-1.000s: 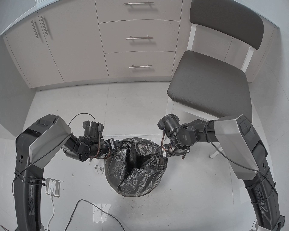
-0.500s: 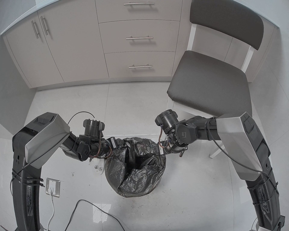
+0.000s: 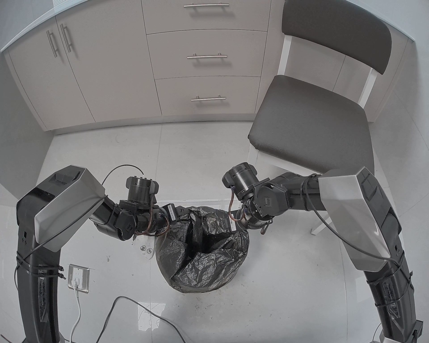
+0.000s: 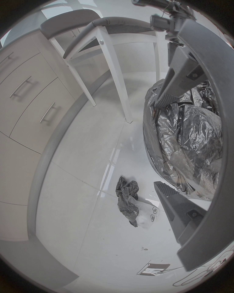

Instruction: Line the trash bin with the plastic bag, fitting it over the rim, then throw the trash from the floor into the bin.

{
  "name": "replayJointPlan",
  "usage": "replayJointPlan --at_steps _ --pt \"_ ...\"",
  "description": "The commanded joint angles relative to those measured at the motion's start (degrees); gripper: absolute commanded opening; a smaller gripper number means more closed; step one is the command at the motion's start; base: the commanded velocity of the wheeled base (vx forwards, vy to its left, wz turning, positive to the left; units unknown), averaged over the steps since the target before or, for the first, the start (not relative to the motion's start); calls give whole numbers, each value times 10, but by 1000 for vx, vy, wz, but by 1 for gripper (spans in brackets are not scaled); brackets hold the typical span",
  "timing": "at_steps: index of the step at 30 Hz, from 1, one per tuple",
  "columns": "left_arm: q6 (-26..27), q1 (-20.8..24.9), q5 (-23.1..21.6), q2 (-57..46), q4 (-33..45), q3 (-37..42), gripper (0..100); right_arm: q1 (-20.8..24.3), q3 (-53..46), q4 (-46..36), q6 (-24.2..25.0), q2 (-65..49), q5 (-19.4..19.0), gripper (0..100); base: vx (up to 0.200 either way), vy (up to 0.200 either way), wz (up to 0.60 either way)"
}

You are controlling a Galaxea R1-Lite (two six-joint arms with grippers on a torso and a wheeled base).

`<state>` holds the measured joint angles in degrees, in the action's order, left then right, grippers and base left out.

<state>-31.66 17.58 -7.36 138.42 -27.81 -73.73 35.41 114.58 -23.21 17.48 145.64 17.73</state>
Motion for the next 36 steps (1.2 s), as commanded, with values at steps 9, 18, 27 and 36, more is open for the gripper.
replayJointPlan --at_steps 9,18,27,36 --pt "1 1 0 8 -1 -2 100 -32 0 -24 -2 13 5 100 0 0 0" --pt "2 1 0 10 -1 -1 100 -56 0 -29 -4 32 5 100 0 0 0" --pt "2 1 0 18 -1 -5 100 -72 0 -25 -1 55 3 100 0 0 0" --pt "2 1 0 22 -1 -5 100 -71 0 -16 -1 76 -1 100 0 0 0"
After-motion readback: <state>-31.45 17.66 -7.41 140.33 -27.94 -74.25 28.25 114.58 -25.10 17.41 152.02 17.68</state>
